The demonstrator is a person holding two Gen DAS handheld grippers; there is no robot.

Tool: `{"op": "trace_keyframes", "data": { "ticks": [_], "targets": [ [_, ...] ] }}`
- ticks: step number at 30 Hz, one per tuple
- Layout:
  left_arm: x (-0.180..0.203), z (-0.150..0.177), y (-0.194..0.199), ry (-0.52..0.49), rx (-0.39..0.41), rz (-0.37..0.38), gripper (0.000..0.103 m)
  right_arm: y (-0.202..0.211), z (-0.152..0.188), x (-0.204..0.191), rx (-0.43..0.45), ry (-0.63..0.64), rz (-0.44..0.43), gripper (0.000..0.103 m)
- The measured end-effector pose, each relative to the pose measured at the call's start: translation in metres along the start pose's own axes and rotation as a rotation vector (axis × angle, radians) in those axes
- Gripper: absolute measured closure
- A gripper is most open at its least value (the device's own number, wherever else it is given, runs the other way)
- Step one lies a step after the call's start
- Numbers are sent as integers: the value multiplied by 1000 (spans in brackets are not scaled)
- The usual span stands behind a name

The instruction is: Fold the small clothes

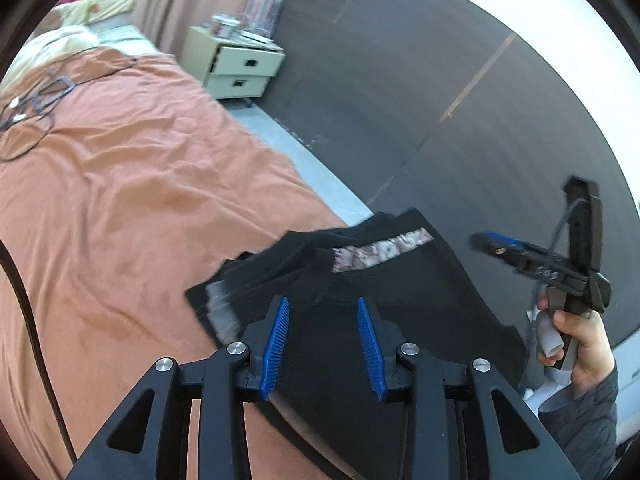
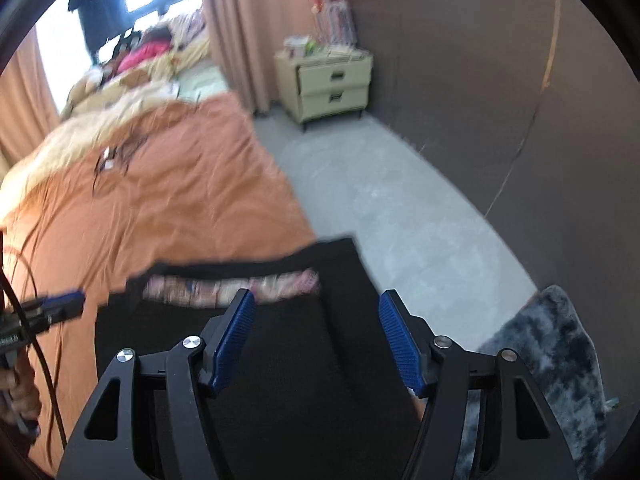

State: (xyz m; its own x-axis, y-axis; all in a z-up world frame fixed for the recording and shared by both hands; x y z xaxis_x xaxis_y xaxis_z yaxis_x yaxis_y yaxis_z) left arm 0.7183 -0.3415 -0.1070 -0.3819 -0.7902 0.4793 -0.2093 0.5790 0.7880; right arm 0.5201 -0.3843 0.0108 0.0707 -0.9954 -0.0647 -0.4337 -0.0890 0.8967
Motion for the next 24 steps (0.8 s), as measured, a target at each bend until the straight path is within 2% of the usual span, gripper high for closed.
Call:
{"op": "trace_keyframes", "data": {
  "ticks": [1, 4, 6, 12, 15, 18, 21, 24],
  "targets": [
    [2, -2, -8, -12, -19, 11, 66, -6, 1, 1, -29, 11, -10, 67],
    [5, -4, -27, -26, -48, 15, 66, -27, -2, 10, -108, 39, 6, 83],
    [6, -7, -40, -32, -65, 12, 66, -35, -9, 19, -130, 36, 31, 87],
    [0, -24, -68, -27, -69, -24, 67, -38, -28, 49, -132, -9, 30, 88],
    [-7, -27, -77, 9, -39, -59, 67, -40, -40, 56, -132, -11, 19, 89],
    [-14, -28, -80, 35, -29, -46, 67, -43, -51, 62, -143, 1, 38, 89],
    [-24, -30, -84, 87, -32, 6, 66, -54, -50, 55, -146, 20, 81, 89],
    [-26, -30, -83, 134, -37, 22, 66, -65, -50, 35, -127, 26, 124, 88]
  ]
}}
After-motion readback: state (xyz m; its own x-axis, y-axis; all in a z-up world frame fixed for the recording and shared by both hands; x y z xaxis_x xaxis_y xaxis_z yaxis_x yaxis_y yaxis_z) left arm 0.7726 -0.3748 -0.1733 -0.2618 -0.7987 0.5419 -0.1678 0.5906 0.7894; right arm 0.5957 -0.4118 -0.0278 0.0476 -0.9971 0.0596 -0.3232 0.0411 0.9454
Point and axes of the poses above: each gripper's, at about its wrist camera, not at the fingertips, and y roughly against the way its jaws point, x to its right, z to its underside, the point moved 2 cm from there along -y, roughly the way its jaws point, and after that the axes turned 15 degrees about -x, right-handed, at the moved point
